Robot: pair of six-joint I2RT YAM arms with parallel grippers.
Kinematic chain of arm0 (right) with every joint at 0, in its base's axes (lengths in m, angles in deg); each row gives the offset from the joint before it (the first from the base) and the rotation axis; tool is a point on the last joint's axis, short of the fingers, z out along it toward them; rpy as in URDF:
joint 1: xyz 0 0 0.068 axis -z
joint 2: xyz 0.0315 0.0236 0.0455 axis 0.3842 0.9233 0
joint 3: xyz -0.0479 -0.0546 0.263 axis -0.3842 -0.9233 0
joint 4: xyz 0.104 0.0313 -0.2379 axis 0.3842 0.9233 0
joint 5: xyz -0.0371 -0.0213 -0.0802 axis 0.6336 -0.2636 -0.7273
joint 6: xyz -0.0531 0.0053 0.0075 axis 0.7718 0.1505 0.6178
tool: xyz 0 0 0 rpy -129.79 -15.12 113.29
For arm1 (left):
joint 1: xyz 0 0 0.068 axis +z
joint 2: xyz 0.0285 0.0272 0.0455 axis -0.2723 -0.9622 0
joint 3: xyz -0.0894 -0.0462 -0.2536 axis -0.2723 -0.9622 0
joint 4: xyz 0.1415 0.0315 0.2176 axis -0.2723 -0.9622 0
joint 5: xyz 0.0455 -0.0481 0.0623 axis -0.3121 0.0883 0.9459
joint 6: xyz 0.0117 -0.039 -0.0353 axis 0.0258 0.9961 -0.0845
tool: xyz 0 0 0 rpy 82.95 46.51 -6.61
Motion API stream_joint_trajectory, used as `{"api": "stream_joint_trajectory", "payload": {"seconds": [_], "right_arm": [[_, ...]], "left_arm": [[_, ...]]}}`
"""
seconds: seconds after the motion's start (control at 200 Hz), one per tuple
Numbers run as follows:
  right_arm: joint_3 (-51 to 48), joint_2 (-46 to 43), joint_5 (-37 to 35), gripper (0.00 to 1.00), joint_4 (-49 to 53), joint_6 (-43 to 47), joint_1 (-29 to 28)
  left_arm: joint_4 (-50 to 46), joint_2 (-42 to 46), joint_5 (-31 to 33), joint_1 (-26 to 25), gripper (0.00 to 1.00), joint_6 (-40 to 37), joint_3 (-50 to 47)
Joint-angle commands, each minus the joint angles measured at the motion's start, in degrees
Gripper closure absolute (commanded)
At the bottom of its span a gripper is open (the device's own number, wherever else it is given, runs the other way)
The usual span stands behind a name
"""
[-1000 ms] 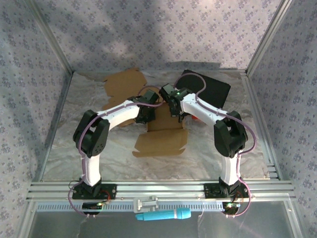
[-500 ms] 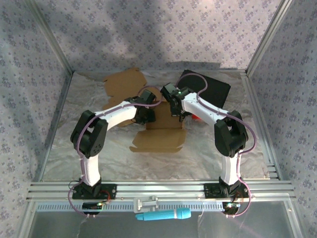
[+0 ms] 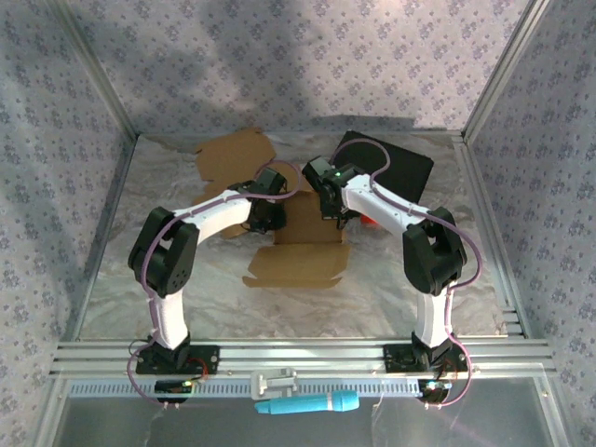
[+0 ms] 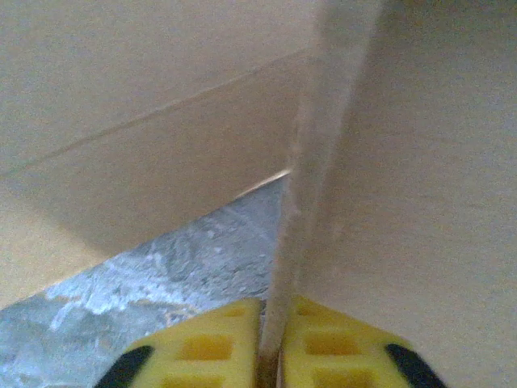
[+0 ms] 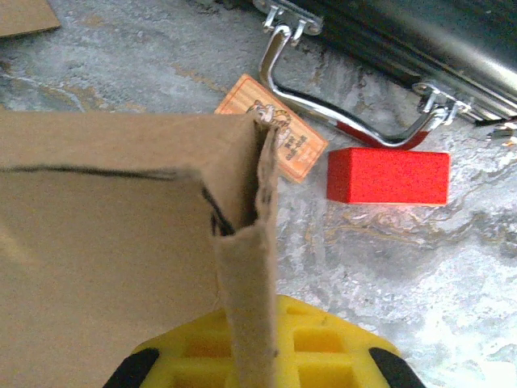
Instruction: Fold the paper box
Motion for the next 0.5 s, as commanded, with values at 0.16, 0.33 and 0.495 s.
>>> {"api": "stream_joint_trajectory", "payload": {"seconds": [0.16, 0.33, 0.495], "right_arm": [[0.9, 1.8, -1.0, 1.00, 4.0, -4.6, 0.0], [1.9, 2.5, -0.7, 1.00, 5.4, -5.7, -0.1], [2.1, 2.4, 0.8, 1.00, 6.3, -7.4, 0.1]], "left_arm": [[-9.1, -3.1, 13.3, -3.5, 1.00, 4.2, 3.9], [-10.4, -2.2, 15.1, -4.2, 1.00, 6.1, 3.1], [-10.9, 0.5, 13.5, -4.2, 0.62, 4.6, 6.9]]}}
